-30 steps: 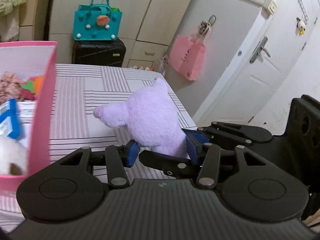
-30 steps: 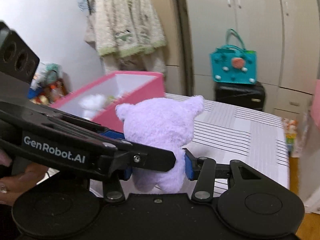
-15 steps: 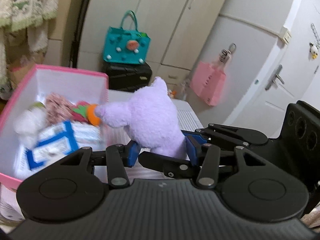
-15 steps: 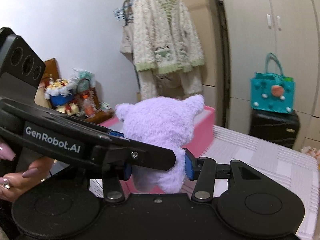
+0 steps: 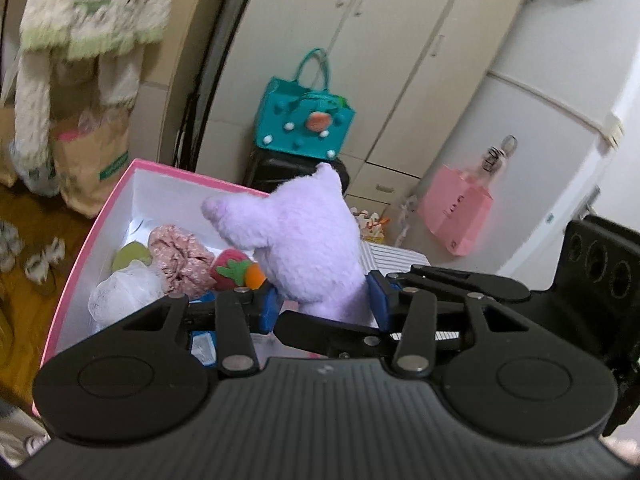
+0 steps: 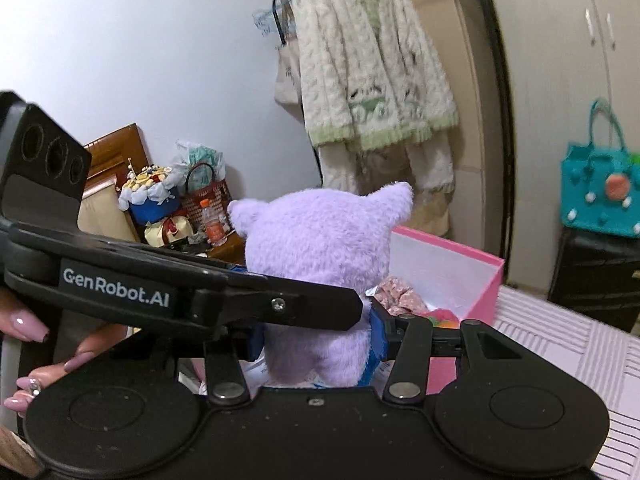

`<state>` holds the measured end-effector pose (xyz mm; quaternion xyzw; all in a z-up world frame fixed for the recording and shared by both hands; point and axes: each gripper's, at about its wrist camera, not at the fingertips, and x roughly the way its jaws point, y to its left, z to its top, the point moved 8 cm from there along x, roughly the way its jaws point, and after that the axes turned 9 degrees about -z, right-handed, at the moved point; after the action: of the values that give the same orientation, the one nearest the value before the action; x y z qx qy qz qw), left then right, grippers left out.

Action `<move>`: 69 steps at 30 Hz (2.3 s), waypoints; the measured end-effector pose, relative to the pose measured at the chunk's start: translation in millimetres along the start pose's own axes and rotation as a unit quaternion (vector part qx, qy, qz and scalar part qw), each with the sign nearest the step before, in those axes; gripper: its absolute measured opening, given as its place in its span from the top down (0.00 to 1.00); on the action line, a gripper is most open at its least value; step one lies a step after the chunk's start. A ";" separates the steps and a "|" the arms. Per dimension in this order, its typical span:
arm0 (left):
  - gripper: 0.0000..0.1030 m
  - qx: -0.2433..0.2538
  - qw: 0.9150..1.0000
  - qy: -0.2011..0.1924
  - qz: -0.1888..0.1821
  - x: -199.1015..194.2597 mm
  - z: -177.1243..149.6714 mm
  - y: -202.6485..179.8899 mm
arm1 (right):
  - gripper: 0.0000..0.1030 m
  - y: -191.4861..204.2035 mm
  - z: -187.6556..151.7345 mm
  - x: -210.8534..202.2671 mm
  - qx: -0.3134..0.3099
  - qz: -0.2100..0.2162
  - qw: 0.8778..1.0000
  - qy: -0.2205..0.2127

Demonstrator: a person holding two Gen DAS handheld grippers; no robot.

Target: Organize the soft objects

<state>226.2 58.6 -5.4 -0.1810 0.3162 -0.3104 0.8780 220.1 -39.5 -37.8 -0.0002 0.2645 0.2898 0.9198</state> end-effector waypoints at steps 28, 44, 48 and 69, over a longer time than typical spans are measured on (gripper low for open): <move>0.53 -0.126 0.987 0.059 0.083 82.0 8.8 126.9 | 0.43 -30.0 -3.9 164.2 -0.111 -0.011 0.976 0.188; 0.46 -0.036 0.989 0.009 0.140 30.6 16.3 86.2 | 0.32 -39.9 14.1 80.7 -0.084 -0.014 0.990 0.111; 0.46 -0.015 0.990 0.000 0.138 17.6 18.5 63.0 | 0.32 -44.6 22.4 39.5 -0.070 -0.023 0.994 0.085; 0.42 0.114 0.987 0.012 0.112 -30.8 -22.5 -56.5 | 0.27 -59.1 -4.7 -105.1 -0.030 -0.111 0.993 0.018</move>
<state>168.2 34.3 20.8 -0.0392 0.3074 -0.2465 0.9183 176.6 -145.4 0.2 -0.0621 0.2708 0.1936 0.9409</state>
